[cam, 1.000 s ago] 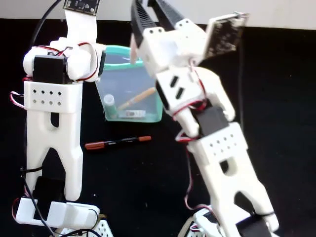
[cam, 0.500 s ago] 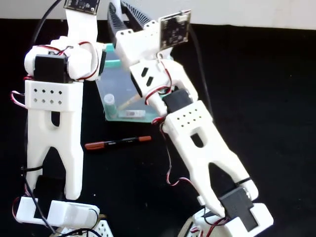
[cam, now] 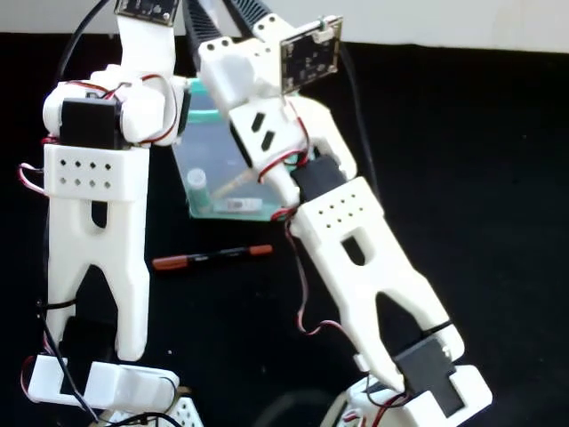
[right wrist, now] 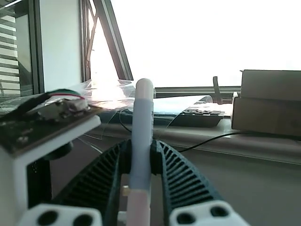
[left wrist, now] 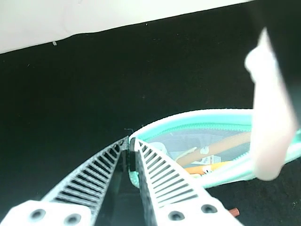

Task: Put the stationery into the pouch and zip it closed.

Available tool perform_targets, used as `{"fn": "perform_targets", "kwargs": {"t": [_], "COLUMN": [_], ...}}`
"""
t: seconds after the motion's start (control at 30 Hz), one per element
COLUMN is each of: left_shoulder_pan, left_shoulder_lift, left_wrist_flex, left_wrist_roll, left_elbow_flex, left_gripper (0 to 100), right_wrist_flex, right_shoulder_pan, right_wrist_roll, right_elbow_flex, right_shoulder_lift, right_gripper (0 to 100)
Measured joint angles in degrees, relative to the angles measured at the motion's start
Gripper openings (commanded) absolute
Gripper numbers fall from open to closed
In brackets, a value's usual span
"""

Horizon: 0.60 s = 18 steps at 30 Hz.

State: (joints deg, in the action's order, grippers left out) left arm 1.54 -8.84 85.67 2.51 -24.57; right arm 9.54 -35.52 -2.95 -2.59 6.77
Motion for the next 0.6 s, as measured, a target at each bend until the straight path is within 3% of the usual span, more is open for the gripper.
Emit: {"fn": "perform_targets", "kwargs": {"t": [0.37, 0.6], "left_shoulder_pan": [0.0, 0.0], "left_shoulder_lift": [0.0, 0.0], "left_wrist_flex": [0.0, -1.1], "left_wrist_roll": [0.0, 0.0], "left_elbow_flex": [0.0, 0.4], "left_gripper": [1, 1], "right_wrist_flex": [0.1, -2.9], "right_shoulder_pan": [0.0, 0.0], "right_wrist_roll": [0.0, 0.0], "right_elbow_flex": [10.8, 10.9], "right_shoulder_lift": [-12.3, -12.8], "right_gripper": [0.6, 0.6]}}
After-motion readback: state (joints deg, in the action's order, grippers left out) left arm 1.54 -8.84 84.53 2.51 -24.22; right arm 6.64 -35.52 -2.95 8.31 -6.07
